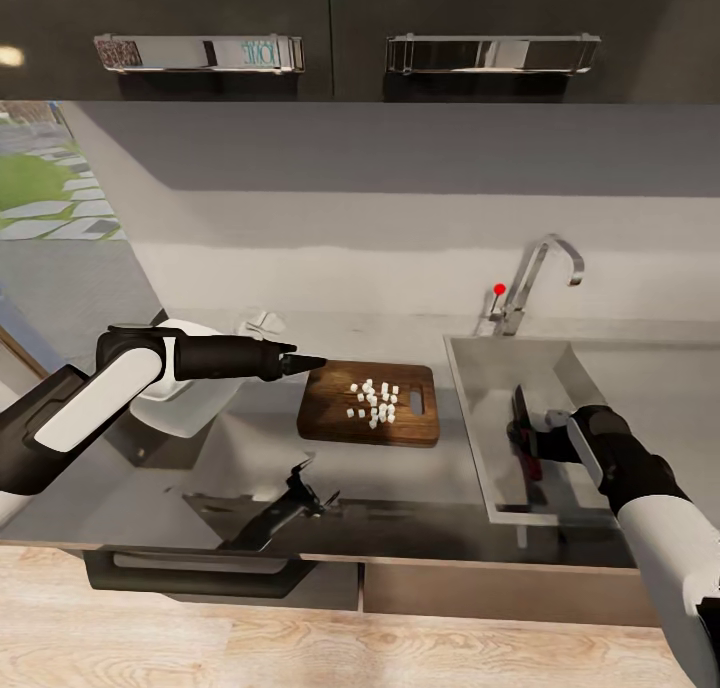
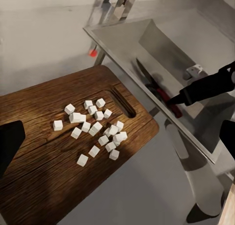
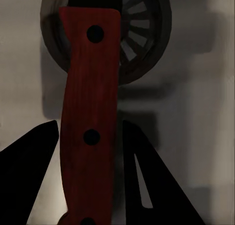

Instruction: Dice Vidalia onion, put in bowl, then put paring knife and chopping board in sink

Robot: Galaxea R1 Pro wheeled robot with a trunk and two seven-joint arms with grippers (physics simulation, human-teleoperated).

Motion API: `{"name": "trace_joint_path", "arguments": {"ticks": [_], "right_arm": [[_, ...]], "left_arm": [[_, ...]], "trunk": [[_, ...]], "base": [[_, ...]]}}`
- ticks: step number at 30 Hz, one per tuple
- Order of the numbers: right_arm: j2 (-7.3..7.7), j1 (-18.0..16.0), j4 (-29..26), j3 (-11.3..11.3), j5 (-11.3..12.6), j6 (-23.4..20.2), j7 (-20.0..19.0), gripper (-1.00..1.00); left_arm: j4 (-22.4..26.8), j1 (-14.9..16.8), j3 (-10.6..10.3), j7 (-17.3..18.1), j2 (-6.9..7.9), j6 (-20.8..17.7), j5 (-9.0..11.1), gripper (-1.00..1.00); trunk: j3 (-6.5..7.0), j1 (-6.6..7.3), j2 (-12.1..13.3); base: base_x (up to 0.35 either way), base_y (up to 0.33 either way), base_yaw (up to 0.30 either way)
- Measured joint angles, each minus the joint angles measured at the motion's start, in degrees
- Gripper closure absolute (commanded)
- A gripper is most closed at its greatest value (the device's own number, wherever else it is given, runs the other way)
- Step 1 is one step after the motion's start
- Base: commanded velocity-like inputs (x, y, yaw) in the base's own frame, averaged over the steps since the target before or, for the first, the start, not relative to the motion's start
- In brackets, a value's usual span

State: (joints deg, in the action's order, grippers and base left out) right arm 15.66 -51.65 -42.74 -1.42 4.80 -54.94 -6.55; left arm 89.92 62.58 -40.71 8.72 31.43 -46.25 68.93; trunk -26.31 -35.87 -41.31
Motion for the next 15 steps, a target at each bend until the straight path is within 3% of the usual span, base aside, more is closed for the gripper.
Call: {"name": "trace_joint_path", "arguments": {"ticks": [15], "right_arm": [[-0.17,0.0,0.4,0.0,-0.1,-0.1,0.1,1.00]], "left_arm": [[0.0,0.0,0.0,0.0,0.00,0.0,0.0,-1.00]], "trunk": [[0.00,0.00,0.0]], "base": [[0.000,0.000,0.000]]}}
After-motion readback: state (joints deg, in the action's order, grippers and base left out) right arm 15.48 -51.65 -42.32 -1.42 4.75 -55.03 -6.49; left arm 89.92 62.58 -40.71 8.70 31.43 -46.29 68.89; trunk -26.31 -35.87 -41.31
